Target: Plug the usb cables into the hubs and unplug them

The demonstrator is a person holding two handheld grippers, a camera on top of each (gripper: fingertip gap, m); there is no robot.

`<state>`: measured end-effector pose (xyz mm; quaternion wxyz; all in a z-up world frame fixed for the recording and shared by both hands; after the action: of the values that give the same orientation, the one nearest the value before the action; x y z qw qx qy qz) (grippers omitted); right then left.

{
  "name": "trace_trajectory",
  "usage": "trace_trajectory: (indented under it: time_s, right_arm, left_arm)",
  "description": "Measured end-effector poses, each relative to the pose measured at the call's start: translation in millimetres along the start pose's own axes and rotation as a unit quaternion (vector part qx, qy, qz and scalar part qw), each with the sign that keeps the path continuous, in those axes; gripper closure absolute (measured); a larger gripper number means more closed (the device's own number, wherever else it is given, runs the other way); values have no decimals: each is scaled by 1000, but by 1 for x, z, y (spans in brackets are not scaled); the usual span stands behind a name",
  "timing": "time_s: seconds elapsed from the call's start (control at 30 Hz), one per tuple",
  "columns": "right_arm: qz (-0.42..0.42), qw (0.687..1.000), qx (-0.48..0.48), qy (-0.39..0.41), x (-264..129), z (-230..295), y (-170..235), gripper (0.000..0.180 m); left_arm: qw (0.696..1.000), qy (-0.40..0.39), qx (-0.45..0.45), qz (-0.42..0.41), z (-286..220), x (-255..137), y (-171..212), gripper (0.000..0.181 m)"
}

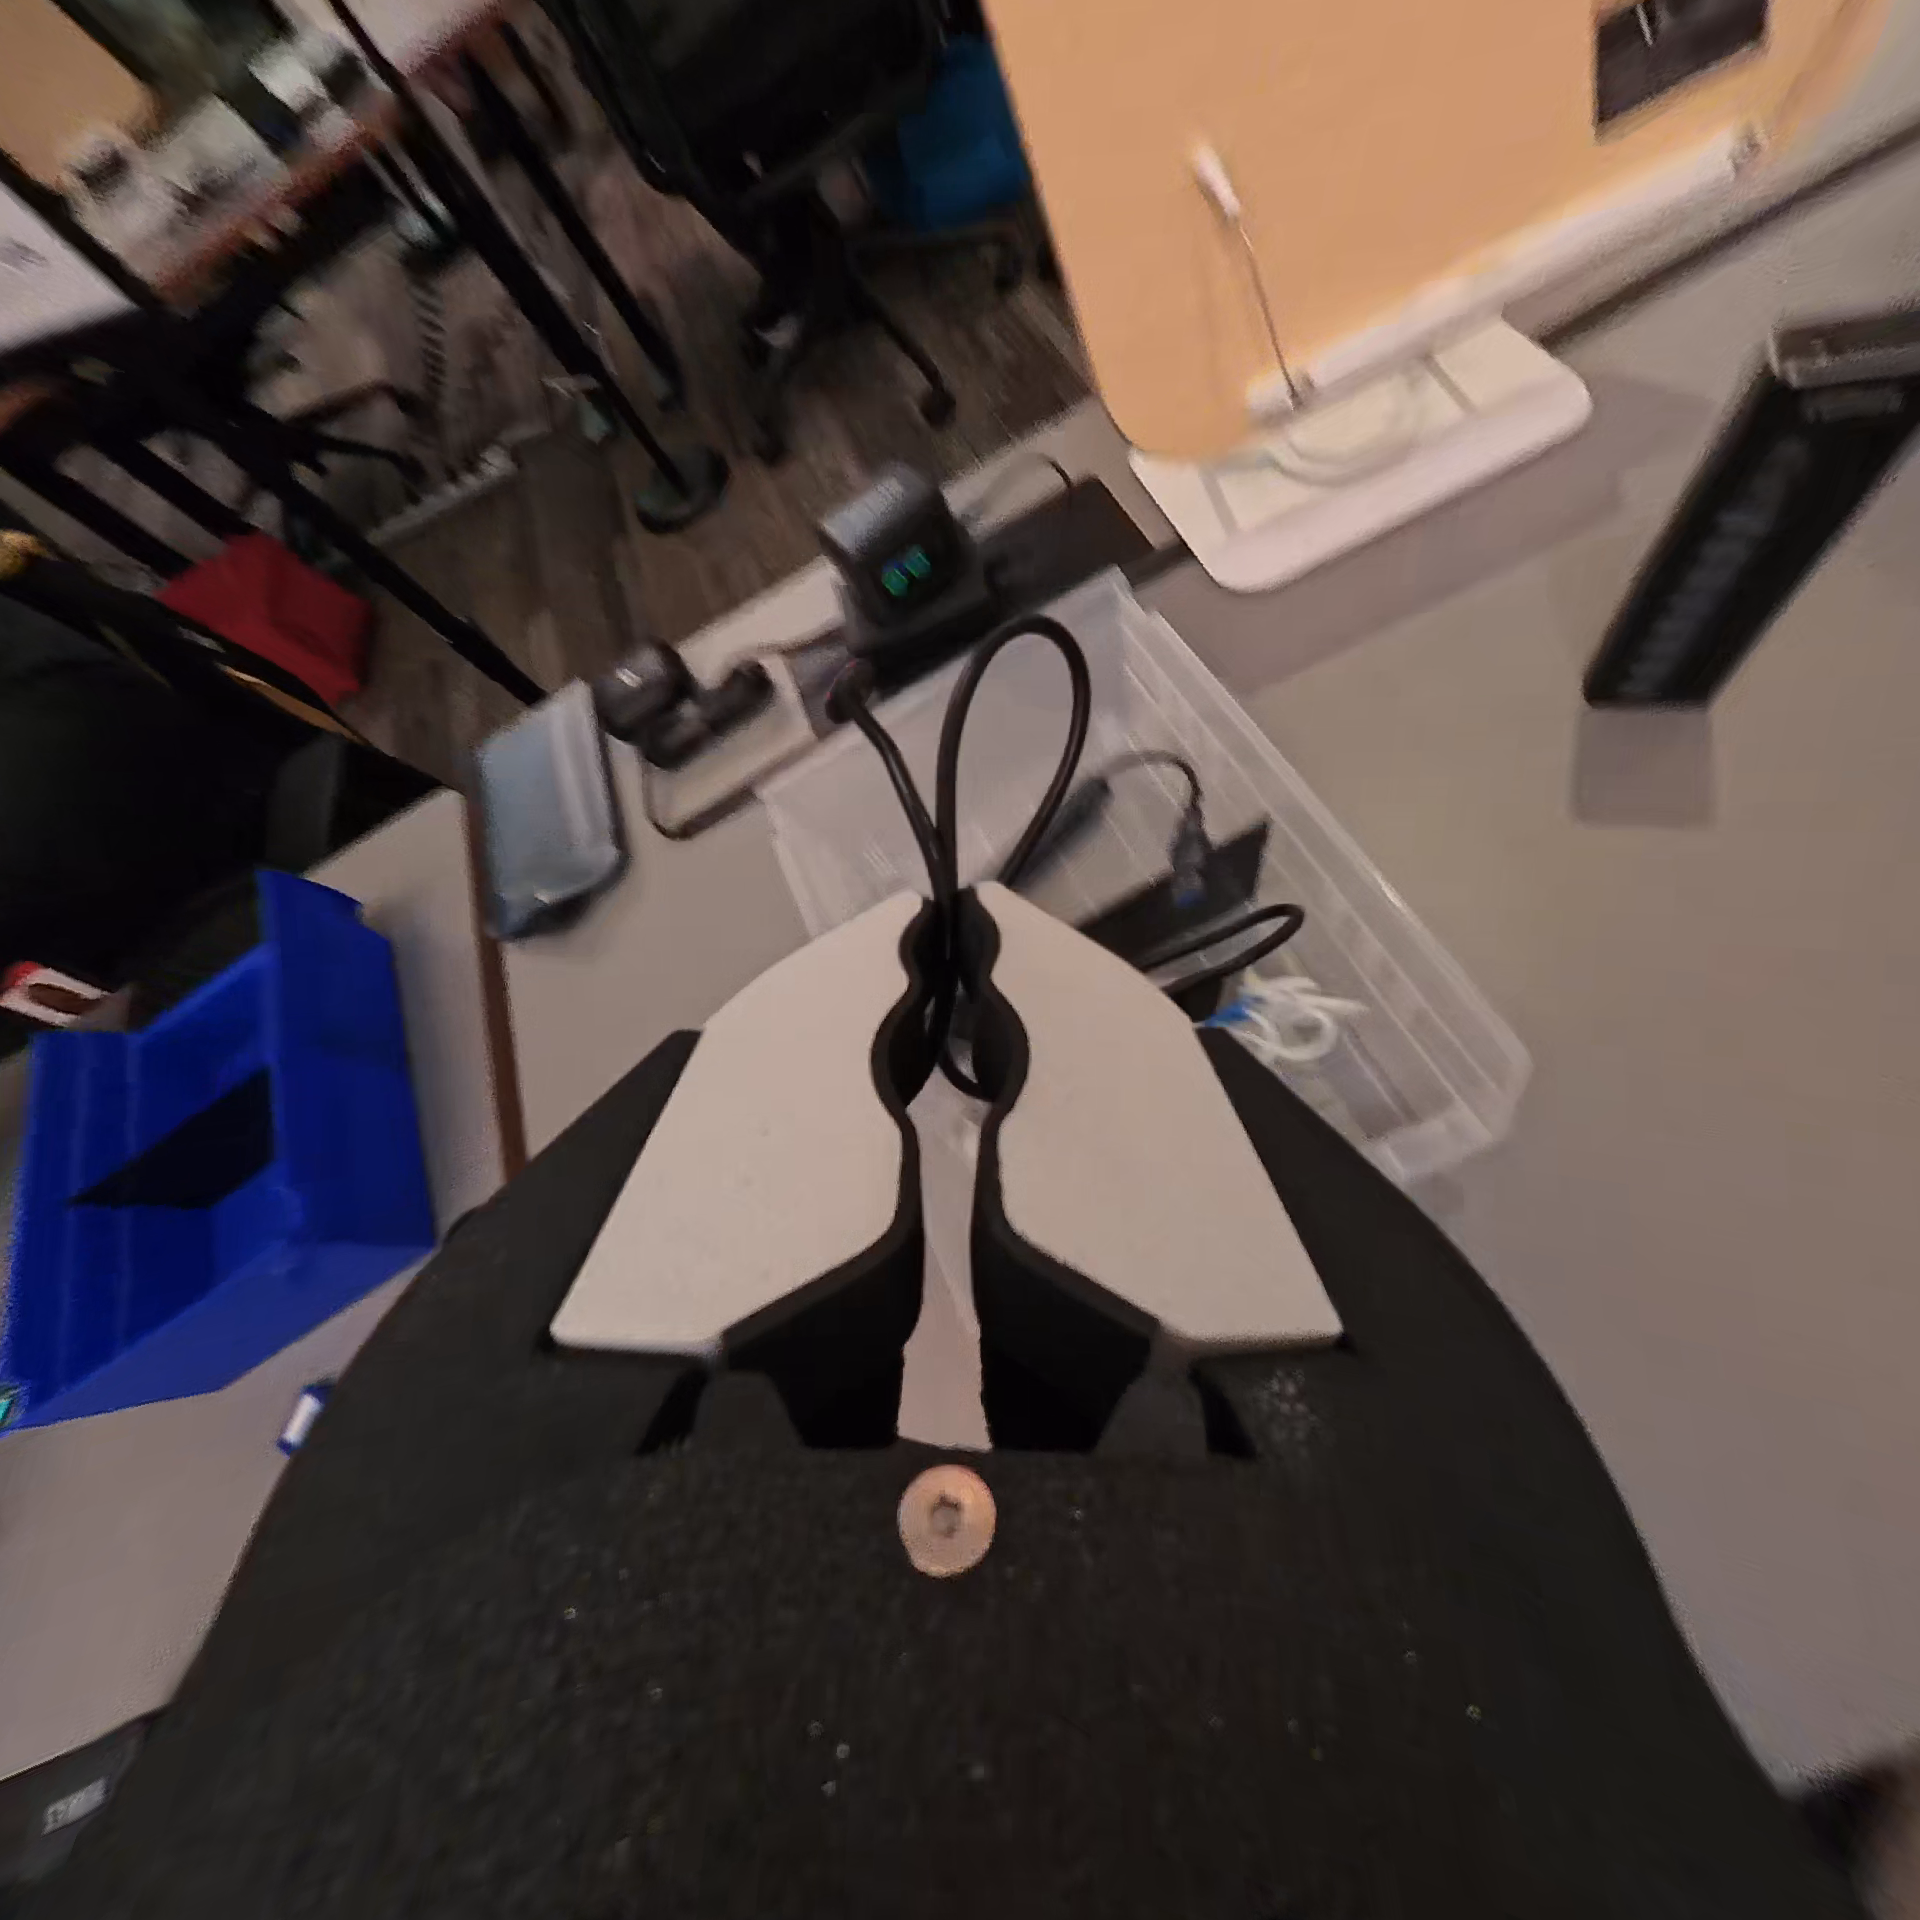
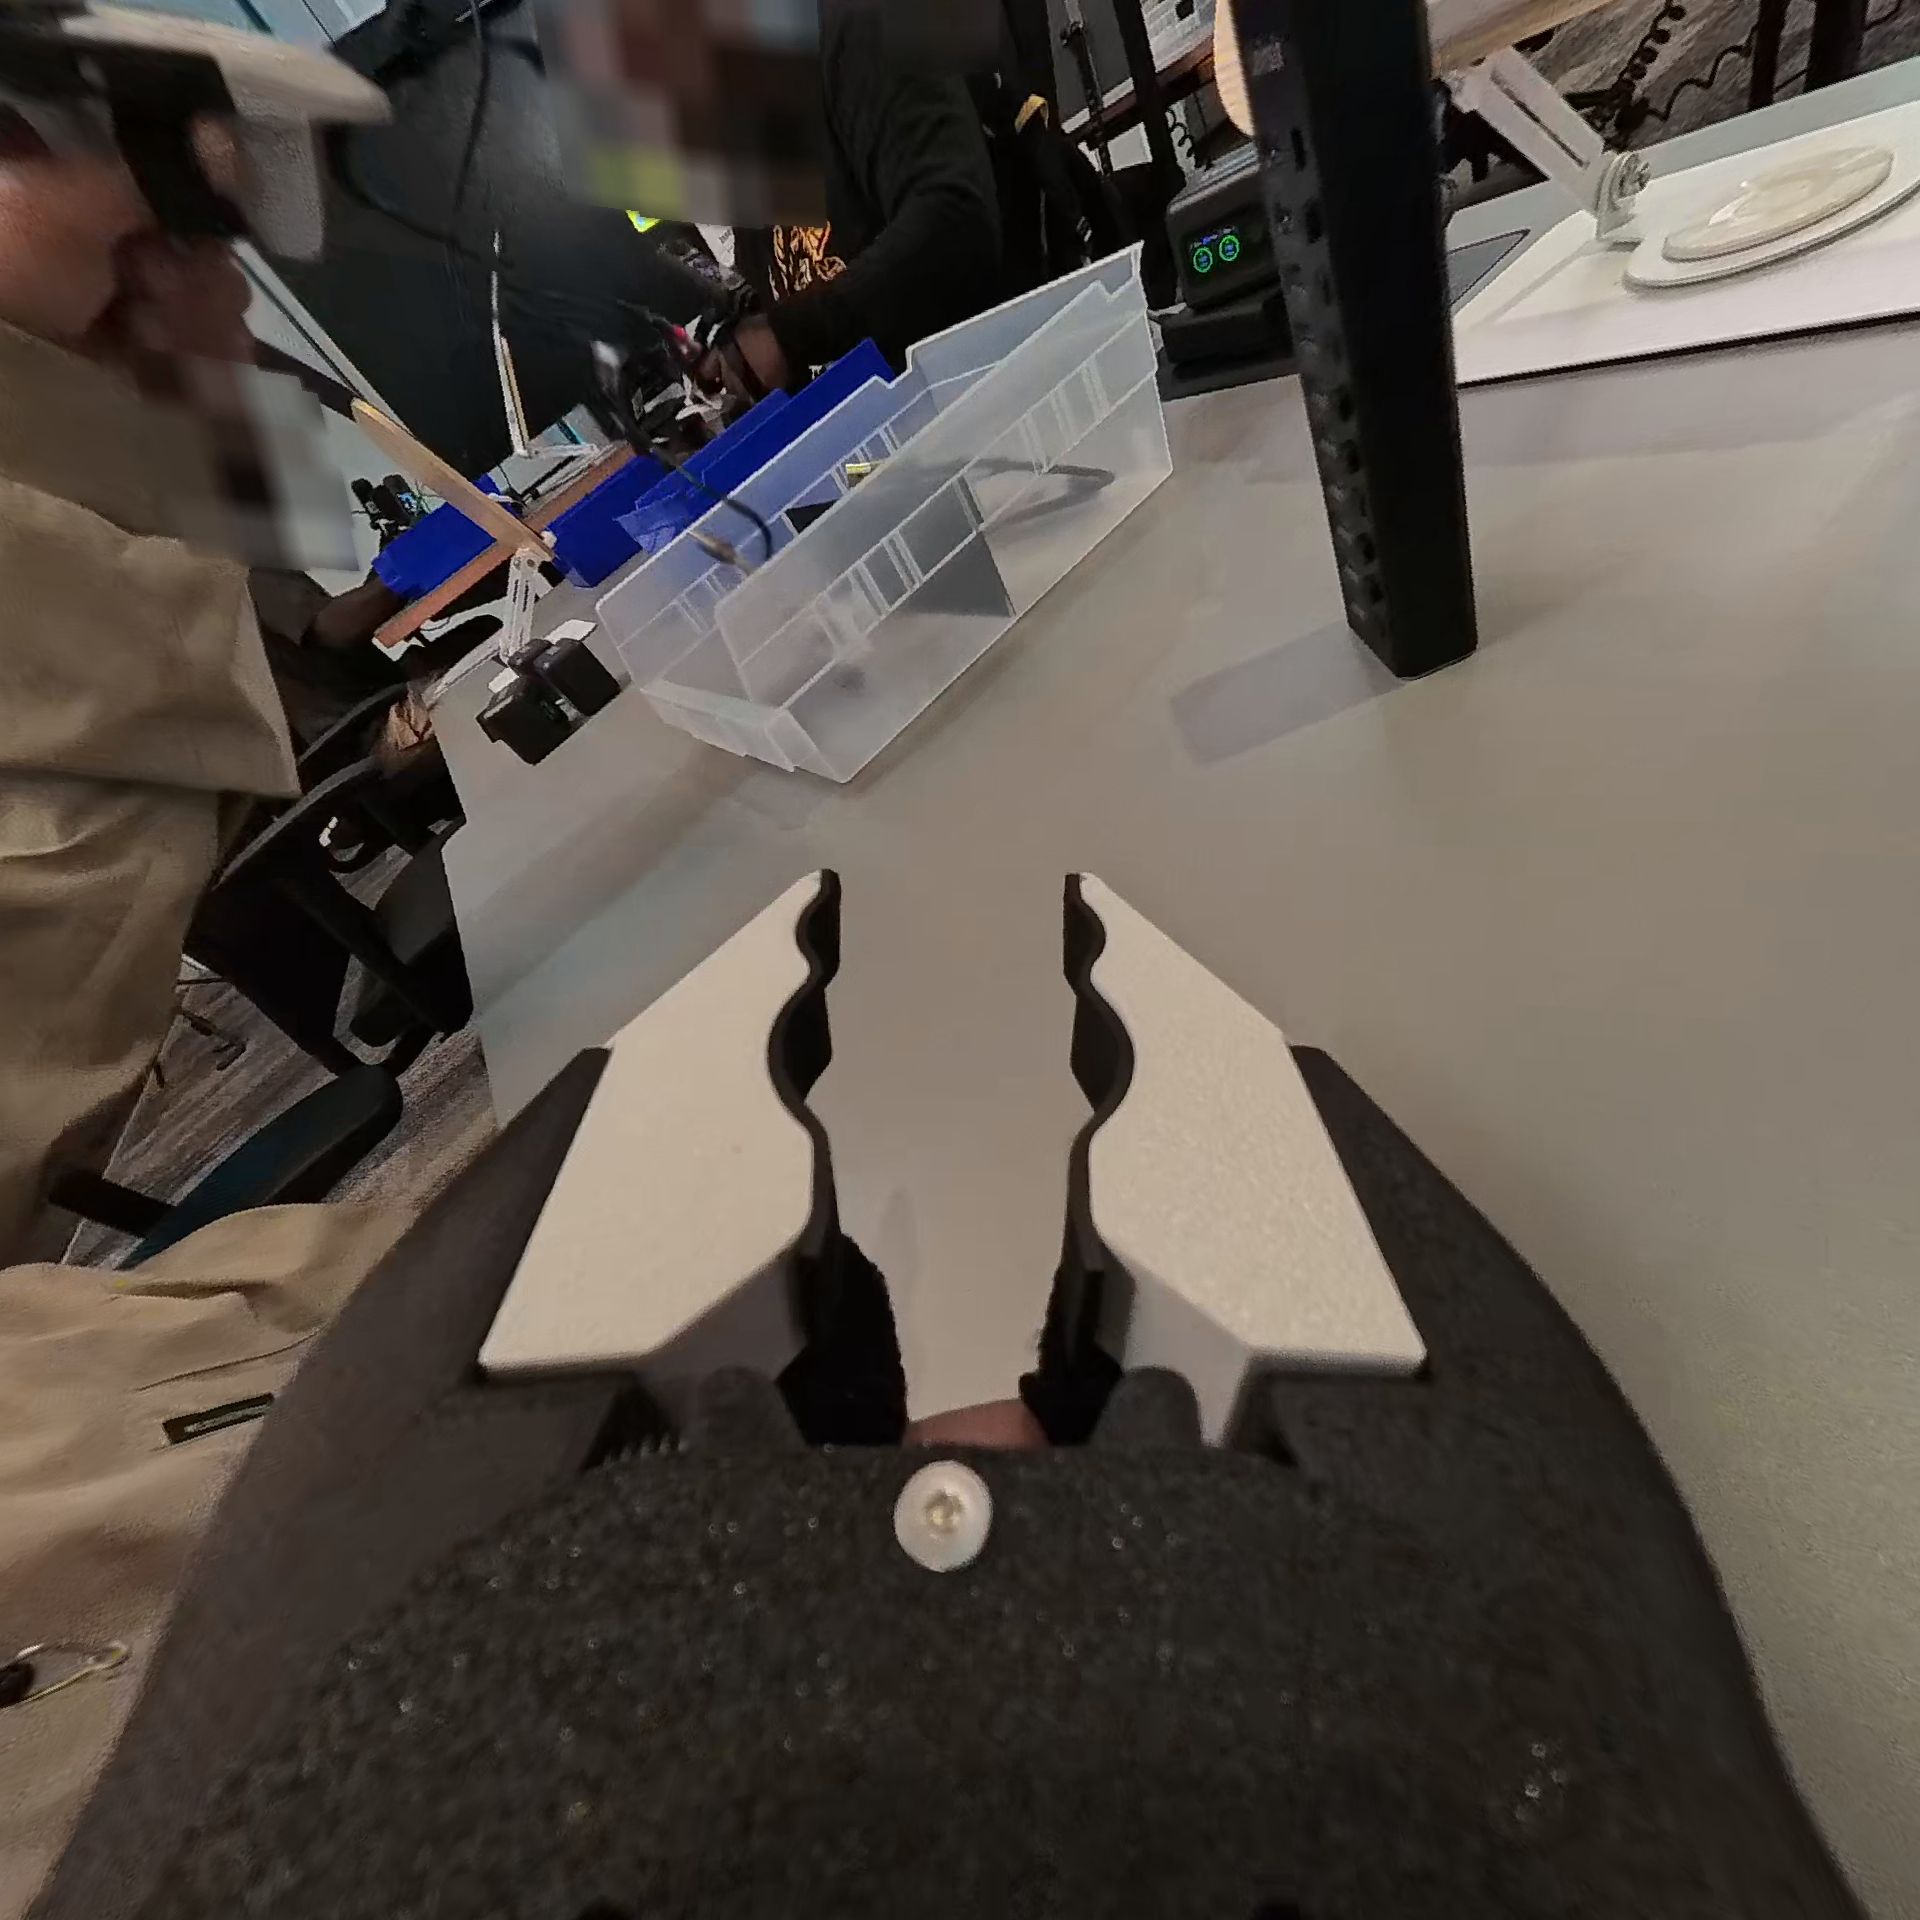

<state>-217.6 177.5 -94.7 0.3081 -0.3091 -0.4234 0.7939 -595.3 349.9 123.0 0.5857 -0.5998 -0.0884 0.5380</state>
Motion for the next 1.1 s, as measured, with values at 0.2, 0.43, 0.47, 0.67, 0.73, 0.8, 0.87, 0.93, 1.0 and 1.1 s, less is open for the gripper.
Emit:
trace_trajectory:
  time_s: [0.2, 0.43, 0.47, 0.67, 0.73, 0.8, 0.87, 0.93, 1.0, 1.1]
  right_arm:
    - [0, 1000, -6, 5, -1, -1, 0, 138]
    - [-12, 1000, -5, -3, -3, 1, -4, 138]
    - [-16, 1000, -6, -3, -4, 0, -6, 138]
    - [-23, 1000, 8, 9, -8, -10, -10, 138]
    - [-19, 1000, 14, 7, -8, -11, -9, 138]
    - [-14, 1000, 12, 5, -6, -10, -8, 138]
    - [-8, 1000, 2, 7, -5, -8, -6, 138]
    - [-2, 1000, -5, 5, -3, -6, -4, 138]
    - [4, 1000, -9, 3, -1, -4, -2, 138]
    - [14, 1000, -18, 2, 1, -2, 1, 138]
  left_arm:
    - [996, -7, 23, -82, -10, -26, -49, 178]
    - [968, 169, 57, -175, -139, -50, -61, 178]
    - [961, 205, 51, -177, -164, -42, -49, 178]
    - [952, 293, 5, -89, -288, 47, 72, 178]
    - [953, 297, 3, -58, -308, 64, 104, 177]
    - [947, 317, -20, -51, -319, 70, 123, 178]
    - [944, 327, -24, -39, -323, 71, 134, 178]
    - [948, 316, 6, -36, -321, 74, 140, 178]
    - [943, 328, 24, -42, -323, 74, 144, 174]
    - [932, 357, 22, -57, -325, 70, 142, 149]
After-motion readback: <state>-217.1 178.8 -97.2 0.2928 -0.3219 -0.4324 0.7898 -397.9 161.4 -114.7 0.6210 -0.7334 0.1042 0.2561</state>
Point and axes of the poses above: each gripper's, where its closed fingertips meet, x out along the fingers, y out of its underside, z = x × y across the jaws, the point moved 5 cm from there along -x, back along the fingers, and after that the axes turned 6 degrees about y, right-handed, at the moved point
